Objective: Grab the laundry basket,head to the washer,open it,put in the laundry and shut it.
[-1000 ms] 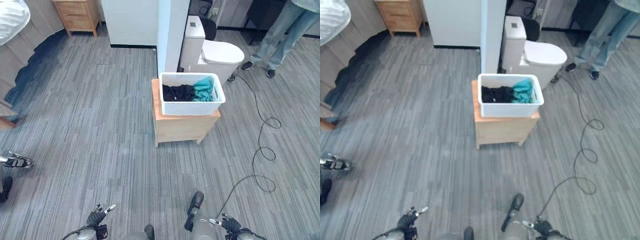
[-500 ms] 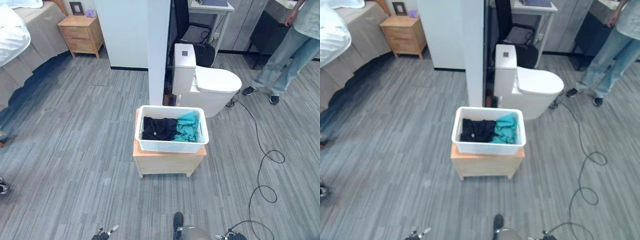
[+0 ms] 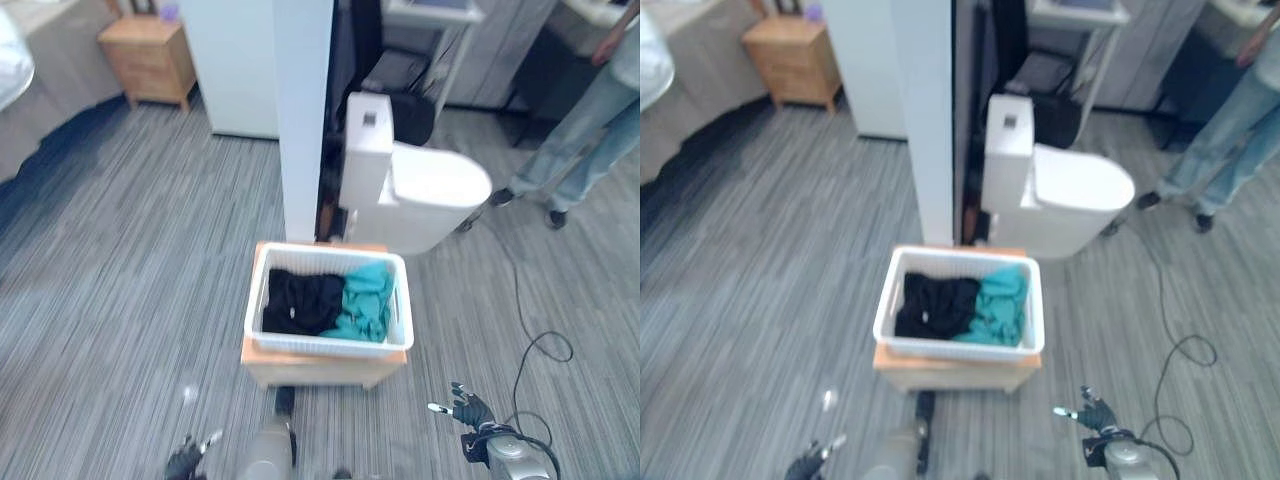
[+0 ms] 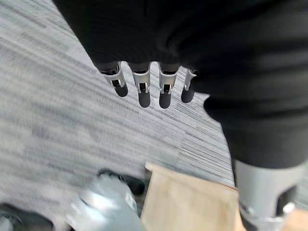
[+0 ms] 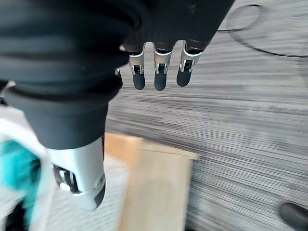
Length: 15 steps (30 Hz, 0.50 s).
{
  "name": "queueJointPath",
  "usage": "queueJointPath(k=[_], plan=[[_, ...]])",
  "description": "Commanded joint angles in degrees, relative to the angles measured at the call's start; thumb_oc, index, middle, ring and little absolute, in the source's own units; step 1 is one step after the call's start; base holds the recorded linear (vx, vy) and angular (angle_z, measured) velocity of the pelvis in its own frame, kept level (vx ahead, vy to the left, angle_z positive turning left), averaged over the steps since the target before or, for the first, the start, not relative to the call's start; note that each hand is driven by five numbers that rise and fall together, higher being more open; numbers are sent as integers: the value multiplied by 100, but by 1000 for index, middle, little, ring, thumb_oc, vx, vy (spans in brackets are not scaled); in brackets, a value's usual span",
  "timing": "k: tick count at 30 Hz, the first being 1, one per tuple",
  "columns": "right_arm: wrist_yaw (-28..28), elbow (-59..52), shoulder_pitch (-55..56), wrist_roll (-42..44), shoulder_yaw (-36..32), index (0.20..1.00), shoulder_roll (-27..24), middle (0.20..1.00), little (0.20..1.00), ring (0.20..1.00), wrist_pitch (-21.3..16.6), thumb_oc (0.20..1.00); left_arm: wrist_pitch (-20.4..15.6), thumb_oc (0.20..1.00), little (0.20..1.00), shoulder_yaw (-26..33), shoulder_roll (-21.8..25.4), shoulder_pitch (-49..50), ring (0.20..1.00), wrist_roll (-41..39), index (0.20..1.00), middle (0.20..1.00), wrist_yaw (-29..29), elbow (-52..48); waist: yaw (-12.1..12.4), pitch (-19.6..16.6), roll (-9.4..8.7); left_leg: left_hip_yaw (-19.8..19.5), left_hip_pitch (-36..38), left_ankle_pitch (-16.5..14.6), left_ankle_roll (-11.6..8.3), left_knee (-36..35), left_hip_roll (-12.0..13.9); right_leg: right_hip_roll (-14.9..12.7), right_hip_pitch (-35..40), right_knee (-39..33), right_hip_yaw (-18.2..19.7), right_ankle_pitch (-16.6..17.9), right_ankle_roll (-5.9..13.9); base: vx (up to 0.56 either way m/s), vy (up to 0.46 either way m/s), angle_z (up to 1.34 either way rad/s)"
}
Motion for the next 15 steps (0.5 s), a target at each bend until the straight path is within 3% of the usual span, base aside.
queueJointPath(k=[1, 2, 6, 9, 11, 15], plan=[[61, -132, 113, 65, -238, 1000, -111, 1000, 1000, 1000, -84, 1000, -173, 1000, 1000, 134, 308, -208, 1000, -52, 1000, 1000, 85, -167, 35, -51, -173, 25, 446, -669, -153, 119, -25, -916, -570, -1088, 42, 823, 532, 90, -83, -4], [50, -235, 167, 61, -266, 1000, -82, 1000, 1000, 1000, -70, 1000, -212, 1000, 1000, 168, 332, -262, 1000, -104, 1000, 1000, 140, -240, -37, -90, -150, 21, 560, -685, -212, -20, 50, -1198, -734, -1560, -45, 1073, 585, 90, -83, 9], [44, -426, 454, 55, -422, 1000, -40, 1000, 1000, 1000, -74, 1000, -283, 1000, 1000, 161, 304, -196, 1000, -75, 1000, 1000, 152, -477, -64, -140, -284, 61, 677, -788, -288, -25, -17, -1341, -326, -2339, -242, 1208, 664, 106, -84, 22], [85, -701, 818, 45, -718, 1000, -182, 1000, 1000, 1000, -78, 1000, -336, 1000, 1000, 110, 223, 105, 1000, -249, 1000, 1000, 28, -1316, -95, -269, -384, 34, 686, -764, -373, -100, 29, -1281, -126, -2590, -385, 1314, 723, 80, -87, 35], [95, -776, 892, 85, -826, 1000, -227, 1000, 1000, 1000, -84, 1000, -333, 1000, 1000, 93, 217, 193, 1000, -290, 1000, 1000, -4, -1514, -112, -298, -383, 14, 695, -759, -386, -128, 47, -1268, -96, -2613, -422, 1319, 724, 53, -52, 16], [90, -1308, 1290, 339, -1485, 1000, -392, 1000, 1000, 1000, -95, 1000, -326, 1000, 1000, 186, 290, 807, 1000, -510, 1000, 1000, -119, -2904, -182, -323, -353, -51, 702, -755, -424, -193, 96, -1210, -31, -2689, -487, 1292, 716, 49, -22, 10]])
